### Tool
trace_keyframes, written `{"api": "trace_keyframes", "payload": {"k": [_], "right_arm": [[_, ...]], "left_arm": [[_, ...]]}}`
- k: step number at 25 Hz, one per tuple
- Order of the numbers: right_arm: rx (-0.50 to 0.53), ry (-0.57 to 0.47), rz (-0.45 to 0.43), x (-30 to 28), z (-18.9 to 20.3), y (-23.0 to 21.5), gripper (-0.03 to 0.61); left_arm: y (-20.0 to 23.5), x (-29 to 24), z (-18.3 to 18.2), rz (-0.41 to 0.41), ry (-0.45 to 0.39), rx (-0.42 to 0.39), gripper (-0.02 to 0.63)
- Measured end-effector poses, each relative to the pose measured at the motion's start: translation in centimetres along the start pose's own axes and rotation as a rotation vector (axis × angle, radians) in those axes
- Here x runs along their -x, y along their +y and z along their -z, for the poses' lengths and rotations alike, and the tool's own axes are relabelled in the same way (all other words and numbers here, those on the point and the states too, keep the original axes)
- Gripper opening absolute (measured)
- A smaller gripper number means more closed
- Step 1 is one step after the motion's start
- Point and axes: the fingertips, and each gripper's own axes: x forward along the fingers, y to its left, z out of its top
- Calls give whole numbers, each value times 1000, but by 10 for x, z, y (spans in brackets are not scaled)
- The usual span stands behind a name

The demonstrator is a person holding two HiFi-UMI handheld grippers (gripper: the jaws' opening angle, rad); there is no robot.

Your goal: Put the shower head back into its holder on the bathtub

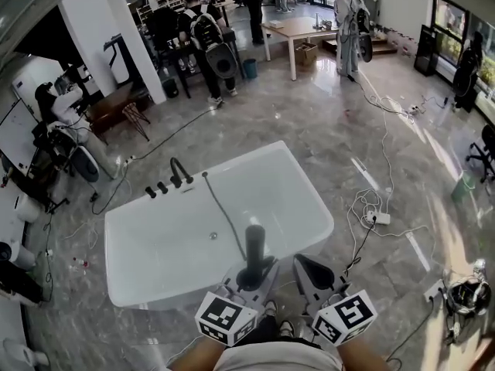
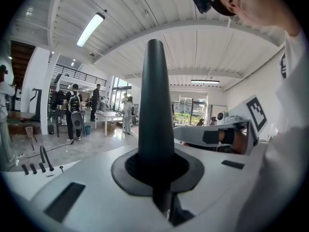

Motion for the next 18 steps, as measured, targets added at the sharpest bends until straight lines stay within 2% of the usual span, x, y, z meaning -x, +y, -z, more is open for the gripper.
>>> {"api": "trace_keyframes", "payload": {"k": [7,18], "right_arm": [[-11,-8,97,-10,-9,-48,14],[-5,-69,285,-56,-34,-128,14]], "left_arm": [[8,-55,-10,89,12,-10,32],[53,-146,-31,232,9,-58,32]]}}
